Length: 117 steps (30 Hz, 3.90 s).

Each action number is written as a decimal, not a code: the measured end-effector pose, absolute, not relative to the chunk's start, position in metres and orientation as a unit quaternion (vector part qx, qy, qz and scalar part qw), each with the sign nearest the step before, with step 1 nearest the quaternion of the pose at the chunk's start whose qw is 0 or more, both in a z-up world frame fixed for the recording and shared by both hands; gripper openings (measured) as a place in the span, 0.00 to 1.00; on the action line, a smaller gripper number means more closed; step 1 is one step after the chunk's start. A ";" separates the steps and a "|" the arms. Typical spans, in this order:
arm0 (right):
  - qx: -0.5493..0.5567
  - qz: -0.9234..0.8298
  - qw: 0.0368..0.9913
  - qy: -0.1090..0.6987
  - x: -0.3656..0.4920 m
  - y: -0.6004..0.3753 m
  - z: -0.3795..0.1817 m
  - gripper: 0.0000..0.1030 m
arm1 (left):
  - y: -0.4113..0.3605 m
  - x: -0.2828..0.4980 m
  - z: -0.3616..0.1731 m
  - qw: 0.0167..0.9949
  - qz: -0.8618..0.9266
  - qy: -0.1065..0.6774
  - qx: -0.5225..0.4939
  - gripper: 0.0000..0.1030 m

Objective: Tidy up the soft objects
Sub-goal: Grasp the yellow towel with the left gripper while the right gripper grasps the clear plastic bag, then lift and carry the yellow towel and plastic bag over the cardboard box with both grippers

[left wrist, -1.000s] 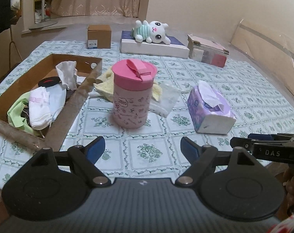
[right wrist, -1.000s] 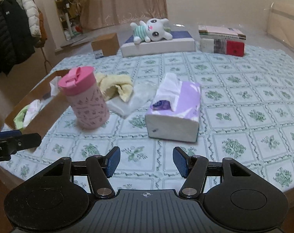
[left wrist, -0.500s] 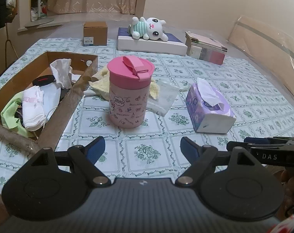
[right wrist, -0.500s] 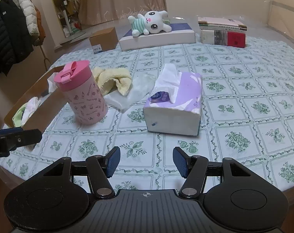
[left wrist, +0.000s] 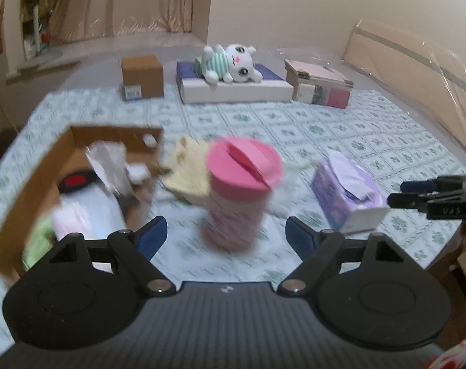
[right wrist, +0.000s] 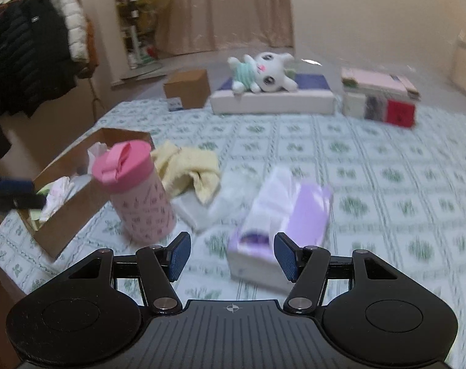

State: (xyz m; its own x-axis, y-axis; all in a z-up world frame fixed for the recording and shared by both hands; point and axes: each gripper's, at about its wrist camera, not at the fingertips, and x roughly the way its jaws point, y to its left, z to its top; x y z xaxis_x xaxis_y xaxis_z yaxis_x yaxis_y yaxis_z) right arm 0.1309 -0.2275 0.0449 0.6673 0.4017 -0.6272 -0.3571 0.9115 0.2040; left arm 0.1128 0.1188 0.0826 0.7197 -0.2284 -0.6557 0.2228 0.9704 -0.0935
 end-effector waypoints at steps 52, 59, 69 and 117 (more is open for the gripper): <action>-0.343 0.479 0.695 0.412 0.365 -0.120 -0.043 0.67 | 0.066 0.444 -0.037 0.772 -0.271 0.534 0.212 0.15; -0.456 0.528 0.610 0.376 0.344 -0.090 -0.063 0.77 | 0.078 0.450 -0.004 0.812 -0.272 0.486 0.174 0.15; -0.427 0.545 0.577 0.434 0.369 -0.074 -0.083 0.52 | 0.084 0.446 0.022 0.830 -0.283 0.457 0.150 0.15; 0.092 0.292 0.876 0.372 0.114 -0.181 0.050 0.00 | 0.168 0.095 0.143 0.931 -0.107 0.350 0.006 0.15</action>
State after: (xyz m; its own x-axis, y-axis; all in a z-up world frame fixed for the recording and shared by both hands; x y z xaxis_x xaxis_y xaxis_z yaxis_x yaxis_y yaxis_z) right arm 0.1141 -0.1805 0.0500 0.5527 0.5797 -0.5987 -0.4424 0.8129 0.3787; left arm 0.0945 0.1681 0.1429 0.7322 -0.1940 -0.6528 0.2028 0.9772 -0.0630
